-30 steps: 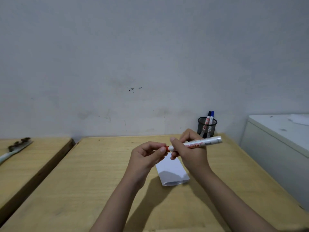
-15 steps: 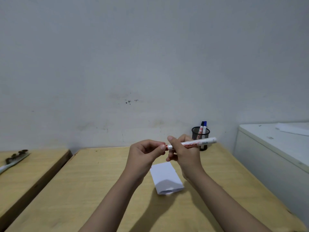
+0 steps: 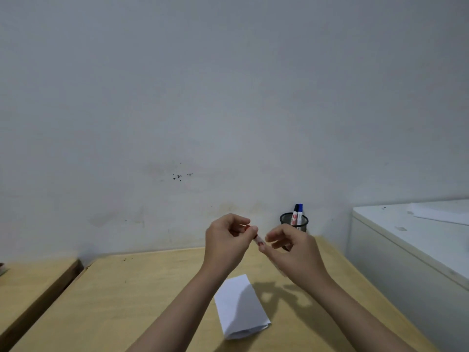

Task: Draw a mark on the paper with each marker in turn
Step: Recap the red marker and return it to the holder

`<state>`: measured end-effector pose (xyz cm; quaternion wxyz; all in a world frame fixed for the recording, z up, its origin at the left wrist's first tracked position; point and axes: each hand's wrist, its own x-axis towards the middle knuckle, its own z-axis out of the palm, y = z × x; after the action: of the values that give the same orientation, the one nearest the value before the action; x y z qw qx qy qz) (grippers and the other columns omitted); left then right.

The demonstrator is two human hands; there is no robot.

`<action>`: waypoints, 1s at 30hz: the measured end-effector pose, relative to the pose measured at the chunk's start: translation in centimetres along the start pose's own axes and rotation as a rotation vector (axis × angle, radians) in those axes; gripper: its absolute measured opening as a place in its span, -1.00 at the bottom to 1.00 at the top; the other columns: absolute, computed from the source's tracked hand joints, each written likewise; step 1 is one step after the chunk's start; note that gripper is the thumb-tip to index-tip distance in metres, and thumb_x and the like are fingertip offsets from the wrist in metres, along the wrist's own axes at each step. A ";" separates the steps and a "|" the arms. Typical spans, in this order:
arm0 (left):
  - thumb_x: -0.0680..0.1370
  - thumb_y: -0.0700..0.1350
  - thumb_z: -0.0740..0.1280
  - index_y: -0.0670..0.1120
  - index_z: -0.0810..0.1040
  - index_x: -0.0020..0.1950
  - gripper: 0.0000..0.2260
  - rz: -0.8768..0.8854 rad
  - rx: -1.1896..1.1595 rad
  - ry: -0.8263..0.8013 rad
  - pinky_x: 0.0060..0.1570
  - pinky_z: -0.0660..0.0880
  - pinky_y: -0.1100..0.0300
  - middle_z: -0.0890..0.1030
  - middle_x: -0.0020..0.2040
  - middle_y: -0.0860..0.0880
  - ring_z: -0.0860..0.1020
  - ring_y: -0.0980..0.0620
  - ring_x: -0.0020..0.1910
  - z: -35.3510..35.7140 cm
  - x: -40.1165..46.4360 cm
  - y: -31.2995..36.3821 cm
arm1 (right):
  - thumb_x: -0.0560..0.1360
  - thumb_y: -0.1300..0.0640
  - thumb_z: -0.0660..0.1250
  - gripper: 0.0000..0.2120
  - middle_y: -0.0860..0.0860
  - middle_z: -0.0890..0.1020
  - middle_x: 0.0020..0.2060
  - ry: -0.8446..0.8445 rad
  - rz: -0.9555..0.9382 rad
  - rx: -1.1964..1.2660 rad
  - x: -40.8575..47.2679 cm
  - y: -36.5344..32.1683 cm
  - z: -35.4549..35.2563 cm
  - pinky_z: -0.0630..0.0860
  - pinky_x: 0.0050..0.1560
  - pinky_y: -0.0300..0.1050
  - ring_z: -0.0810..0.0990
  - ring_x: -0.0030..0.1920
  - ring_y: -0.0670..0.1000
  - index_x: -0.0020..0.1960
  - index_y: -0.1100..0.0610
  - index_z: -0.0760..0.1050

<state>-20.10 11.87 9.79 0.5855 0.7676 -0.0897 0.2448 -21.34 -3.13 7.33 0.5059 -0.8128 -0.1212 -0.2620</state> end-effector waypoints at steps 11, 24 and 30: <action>0.41 0.03 0.44 -0.08 0.61 -0.06 -0.78 0.045 -0.040 -0.091 -0.28 0.44 0.47 0.64 -0.22 0.04 0.58 0.21 -0.25 8.5 6.7 -3.2 | 0.40 0.30 0.40 -0.52 0.03 0.55 -0.35 0.220 -0.114 -0.040 7.6 6.7 -4.0 0.51 -0.37 -0.22 0.49 -0.47 -0.09 0.21 -0.09 0.42; 0.45 0.13 0.33 -0.08 0.54 0.13 -0.63 0.113 0.331 -0.302 0.02 0.41 0.17 0.53 0.10 -0.08 0.47 -0.02 0.14 18.0 12.7 -12.7 | 0.42 0.28 0.35 -0.63 0.11 0.59 -0.41 0.271 -0.013 -0.295 18.6 16.0 -4.3 0.57 -0.36 -0.10 0.61 -0.39 0.03 0.15 0.02 0.39; 0.43 0.08 0.38 -0.11 0.56 0.10 -0.65 0.099 0.272 -0.272 -0.08 0.35 0.26 0.54 0.05 -0.06 0.49 0.01 0.07 19.1 12.8 -13.6 | 0.39 0.32 0.35 -0.63 0.12 0.59 -0.43 0.102 0.144 -0.336 18.0 19.1 -2.7 0.61 -0.31 0.08 0.62 -0.35 0.13 0.14 0.08 0.38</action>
<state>1.84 -0.18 0.62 0.4463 0.8602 -0.1719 0.1770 1.69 -15.54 3.67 0.3860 -0.8781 0.0086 -0.2826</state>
